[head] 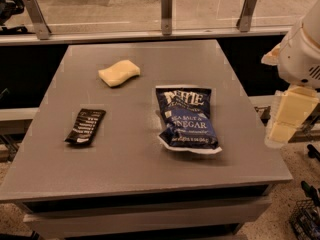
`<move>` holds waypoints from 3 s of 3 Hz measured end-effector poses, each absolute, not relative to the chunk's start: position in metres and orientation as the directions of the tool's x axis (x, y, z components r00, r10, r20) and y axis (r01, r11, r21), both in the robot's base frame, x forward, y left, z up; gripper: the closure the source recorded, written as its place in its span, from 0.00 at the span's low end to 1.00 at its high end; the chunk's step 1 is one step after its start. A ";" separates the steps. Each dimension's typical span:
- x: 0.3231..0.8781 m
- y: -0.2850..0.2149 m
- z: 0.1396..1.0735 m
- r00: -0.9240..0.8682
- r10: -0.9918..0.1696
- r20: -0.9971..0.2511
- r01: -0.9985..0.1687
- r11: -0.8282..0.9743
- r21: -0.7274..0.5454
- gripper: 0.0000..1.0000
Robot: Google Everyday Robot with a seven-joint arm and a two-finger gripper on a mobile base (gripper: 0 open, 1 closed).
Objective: Move blue chip bag near rxbar chocolate
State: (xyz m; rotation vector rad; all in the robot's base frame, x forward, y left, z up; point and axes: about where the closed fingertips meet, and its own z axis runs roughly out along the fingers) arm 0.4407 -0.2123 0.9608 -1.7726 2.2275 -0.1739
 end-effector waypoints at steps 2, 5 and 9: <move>0.445 -0.206 0.910 -0.188 -0.976 -0.109 -0.960 0.206 -0.188 0.00; 0.442 -0.192 0.870 -0.133 -0.983 -0.127 -0.973 0.154 -0.170 0.64; 0.467 -0.159 0.858 -0.011 -0.999 -0.041 -0.971 0.021 -0.240 1.00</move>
Offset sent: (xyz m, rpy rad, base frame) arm 0.0054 0.0085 -0.0864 -0.0155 0.1623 0.0394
